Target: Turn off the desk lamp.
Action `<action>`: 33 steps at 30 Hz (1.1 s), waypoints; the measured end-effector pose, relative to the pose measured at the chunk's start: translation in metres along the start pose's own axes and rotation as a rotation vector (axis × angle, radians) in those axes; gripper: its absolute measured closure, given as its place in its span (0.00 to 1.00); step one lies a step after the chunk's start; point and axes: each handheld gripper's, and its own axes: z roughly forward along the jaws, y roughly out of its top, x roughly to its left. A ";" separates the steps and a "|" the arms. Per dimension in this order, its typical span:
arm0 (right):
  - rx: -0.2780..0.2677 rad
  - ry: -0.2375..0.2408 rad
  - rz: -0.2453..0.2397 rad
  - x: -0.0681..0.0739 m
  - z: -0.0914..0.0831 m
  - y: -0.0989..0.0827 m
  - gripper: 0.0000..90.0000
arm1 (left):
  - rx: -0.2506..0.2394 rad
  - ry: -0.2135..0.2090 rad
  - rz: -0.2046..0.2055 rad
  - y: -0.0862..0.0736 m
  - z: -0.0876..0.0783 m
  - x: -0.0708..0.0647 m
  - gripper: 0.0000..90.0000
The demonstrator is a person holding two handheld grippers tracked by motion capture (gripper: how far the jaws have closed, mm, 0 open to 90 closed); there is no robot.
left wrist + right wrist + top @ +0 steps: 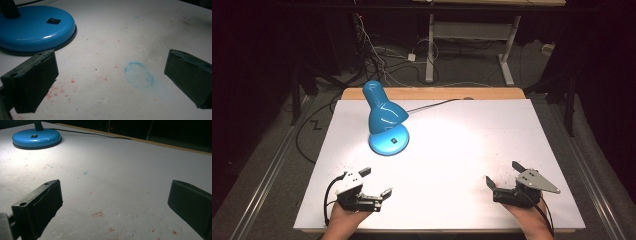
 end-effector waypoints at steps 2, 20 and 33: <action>-0.005 0.006 -0.003 0.000 0.000 0.000 0.00 | 0.012 -0.001 0.008 -0.001 0.002 0.001 0.00; -0.009 0.014 -0.024 0.003 0.000 0.001 0.00 | 0.009 0.008 0.017 0.000 -0.003 0.004 0.00; -0.013 0.016 -0.014 0.000 -0.002 0.001 0.00 | 0.022 -0.004 0.014 -0.001 -0.003 0.008 0.03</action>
